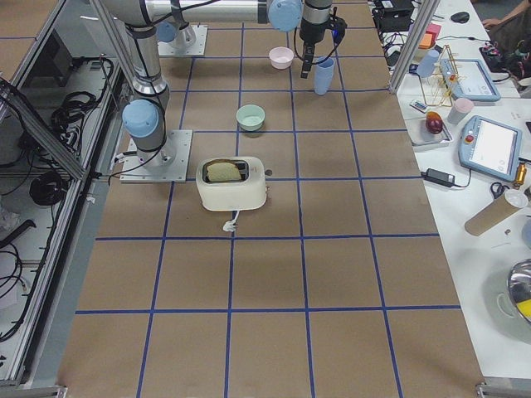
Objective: Stack blue cups with both arms
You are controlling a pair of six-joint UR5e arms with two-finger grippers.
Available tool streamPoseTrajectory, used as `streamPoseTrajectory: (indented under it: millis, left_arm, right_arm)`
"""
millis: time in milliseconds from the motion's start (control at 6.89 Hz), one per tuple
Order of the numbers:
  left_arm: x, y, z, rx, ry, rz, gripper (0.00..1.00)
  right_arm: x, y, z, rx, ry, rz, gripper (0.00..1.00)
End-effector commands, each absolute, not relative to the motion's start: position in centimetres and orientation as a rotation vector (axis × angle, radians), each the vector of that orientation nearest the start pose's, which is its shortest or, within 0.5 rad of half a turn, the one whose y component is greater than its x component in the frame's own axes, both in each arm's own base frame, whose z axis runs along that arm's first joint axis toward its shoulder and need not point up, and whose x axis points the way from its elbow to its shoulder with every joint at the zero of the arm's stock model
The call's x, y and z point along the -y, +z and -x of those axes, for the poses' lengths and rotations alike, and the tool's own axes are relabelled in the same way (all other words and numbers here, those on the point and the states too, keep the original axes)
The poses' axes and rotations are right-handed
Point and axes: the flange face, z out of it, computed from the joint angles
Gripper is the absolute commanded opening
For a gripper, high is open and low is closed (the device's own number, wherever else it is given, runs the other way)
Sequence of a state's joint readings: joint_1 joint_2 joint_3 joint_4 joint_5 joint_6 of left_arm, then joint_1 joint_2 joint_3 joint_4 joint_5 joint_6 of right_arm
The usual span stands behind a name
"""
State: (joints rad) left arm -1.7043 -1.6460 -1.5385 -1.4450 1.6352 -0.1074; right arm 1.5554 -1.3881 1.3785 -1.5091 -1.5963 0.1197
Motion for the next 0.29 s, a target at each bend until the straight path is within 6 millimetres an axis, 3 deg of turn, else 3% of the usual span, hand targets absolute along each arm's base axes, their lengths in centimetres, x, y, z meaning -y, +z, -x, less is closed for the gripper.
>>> streamPoseTrajectory:
  millis: [0,145]
  left_arm:
    - [50.97,47.87,19.65,-3.084,-0.139,-0.036,1.00]
    - [50.96,47.85,19.64,-3.084,-0.137,-0.036,1.00]
  right_arm:
    - [56.55,47.93,-12.10,-3.173,0.082,-0.213,1.00]
    - [56.59,47.97,-12.10,-3.173,0.075,-0.211,1.00]
